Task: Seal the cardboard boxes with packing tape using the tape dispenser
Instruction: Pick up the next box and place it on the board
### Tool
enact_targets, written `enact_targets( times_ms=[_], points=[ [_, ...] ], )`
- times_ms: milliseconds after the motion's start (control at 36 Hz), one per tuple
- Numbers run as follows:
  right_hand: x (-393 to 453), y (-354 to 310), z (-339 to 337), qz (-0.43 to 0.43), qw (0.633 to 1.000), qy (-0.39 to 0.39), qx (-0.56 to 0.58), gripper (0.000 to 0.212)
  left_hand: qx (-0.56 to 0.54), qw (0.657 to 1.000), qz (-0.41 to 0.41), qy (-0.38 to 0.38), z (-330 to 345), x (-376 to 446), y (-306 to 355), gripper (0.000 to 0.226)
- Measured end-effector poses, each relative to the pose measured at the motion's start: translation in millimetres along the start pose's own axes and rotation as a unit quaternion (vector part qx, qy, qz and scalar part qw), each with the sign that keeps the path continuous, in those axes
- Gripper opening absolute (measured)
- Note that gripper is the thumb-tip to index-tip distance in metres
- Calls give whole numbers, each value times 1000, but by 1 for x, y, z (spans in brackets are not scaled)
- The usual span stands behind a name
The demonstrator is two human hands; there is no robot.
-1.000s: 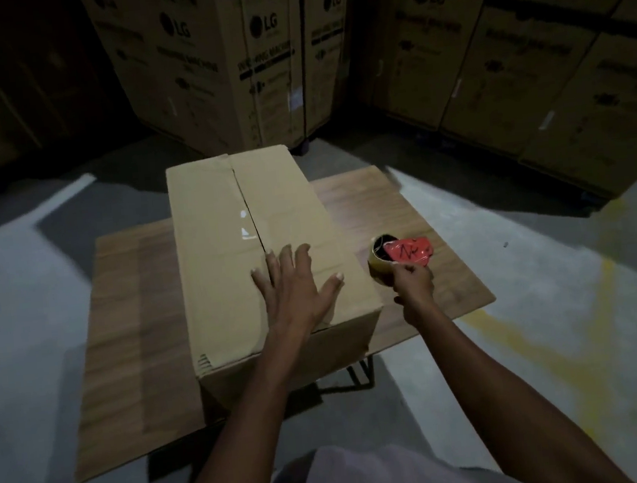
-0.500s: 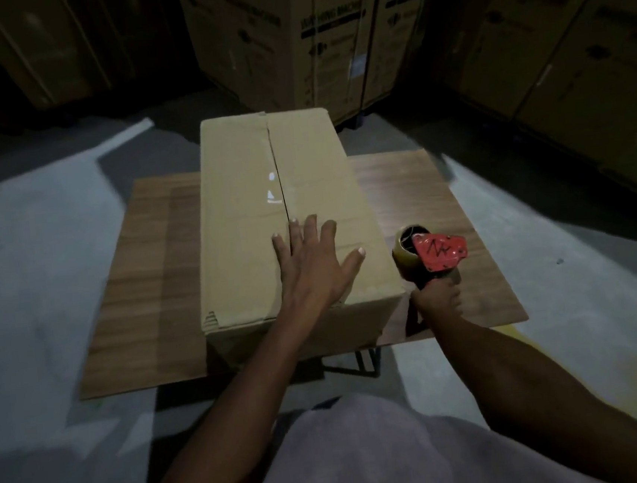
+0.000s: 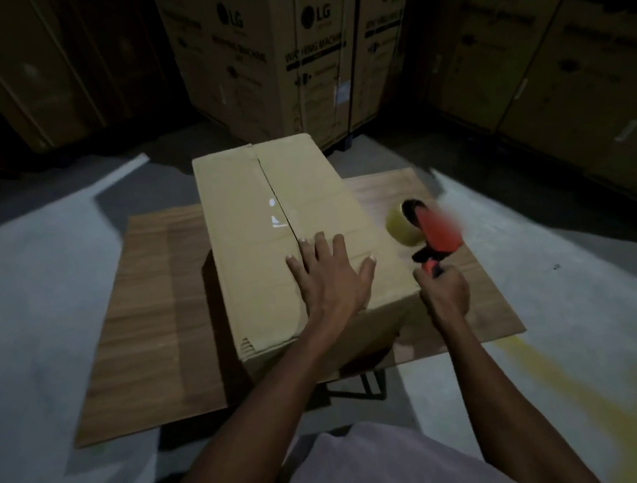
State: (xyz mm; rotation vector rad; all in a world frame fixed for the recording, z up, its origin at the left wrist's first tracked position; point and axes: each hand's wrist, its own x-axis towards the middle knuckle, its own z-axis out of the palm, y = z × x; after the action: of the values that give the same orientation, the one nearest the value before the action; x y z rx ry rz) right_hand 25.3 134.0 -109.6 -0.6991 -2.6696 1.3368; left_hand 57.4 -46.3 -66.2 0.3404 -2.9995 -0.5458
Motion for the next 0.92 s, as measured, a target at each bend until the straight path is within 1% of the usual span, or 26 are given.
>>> enact_targets(
  times_ms=[111, 167, 222, 250, 306, 361, 417, 444, 472, 500, 528, 556, 583, 611, 639, 694, 750, 778, 833, 861, 889, 917],
  points=[
    [-5, -24, -24, -85, 993, -2, 86, 16, -12, 1000, -5, -5, 0, 4, 6, 75],
    [-9, -35, -31, -138, 985, -12, 104, 19, -27, 1000, -10, -7, 0, 6, 13, 73],
    [-17, -46, -36, -215, 971, -5, 101, 19, -52, 998, -17, -2, -1, 8, 22, 65],
    [-22, -52, -37, -252, 963, 11, 90, 18, -76, 997, -22, 8, -2, 9, 26, 59],
    [-34, -62, -36, -307, 947, 67, 66, 18, -149, 987, -42, 45, -4, 10, 33, 46],
    [-46, -72, -33, -322, 939, 105, 68, 27, -224, 967, -63, 103, -7, 11, 36, 37],
    [-54, -79, -34, -318, 938, 110, 80, 30, -288, 944, -57, 149, -17, 14, 35, 29],
    [-57, -81, -35, -322, 938, 101, 84, 29, -331, 930, -45, 152, -24, 18, 34, 29],
    [-59, -82, -37, -329, 936, 85, 90, 26, -383, 912, -43, 138, -33, 23, 32, 31],
    [-63, -82, -37, -337, 934, 60, 102, 22, -443, 888, -56, 107, -42, 29, 29, 37],
    [-67, -84, -36, -340, 933, 32, 118, 19, -504, 857, -89, 59, -53, 35, 25, 48],
    [-72, -86, -34, -338, 931, 6, 135, 17, -562, 817, -128, -6, -64, 41, 19, 62],
    [-77, -89, -31, -333, 930, -17, 154, 16, -606, 775, -158, -82, -72, 47, 10, 76],
    [-81, -91, -27, -325, 929, -37, 172, 14, -627, 743, -172, -159, -80, 50, 1, 89],
    [-85, -93, -23, -318, 928, -54, 186, 13, -631, 723, -172, -225, -88, 53, -9, 99],
    [-88, -100, -19, -307, 925, -83, 207, 17, -643, 681, -159, -310, -103, 60, -26, 110],
    [-90, -106, -15, -294, 921, -116, 230, 19, -683, 627, -156, -341, -117, 66, -37, 110],
    [-91, -110, -14, -288, 919, -129, 239, 15, -703, 604, -156, -341, -123, 69, -42, 105],
    [-95, -116, -10, -282, 915, -144, 250, 11, -739, 564, -152, -338, -135, 74, -51, 87],
    [-98, -118, -7, -286, 911, -150, 255, 12, -751, 547, -151, -337, -141, 75, -55, 79],
    [-101, -120, -4, -293, 907, -153, 259, 13, -753, 544, -150, -338, -145, 76, -59, 73],
    [-104, -122, 0, -300, 905, -155, 260, 16, -747, 552, -149, -339, -150, 75, -63, 68]
  ],
)
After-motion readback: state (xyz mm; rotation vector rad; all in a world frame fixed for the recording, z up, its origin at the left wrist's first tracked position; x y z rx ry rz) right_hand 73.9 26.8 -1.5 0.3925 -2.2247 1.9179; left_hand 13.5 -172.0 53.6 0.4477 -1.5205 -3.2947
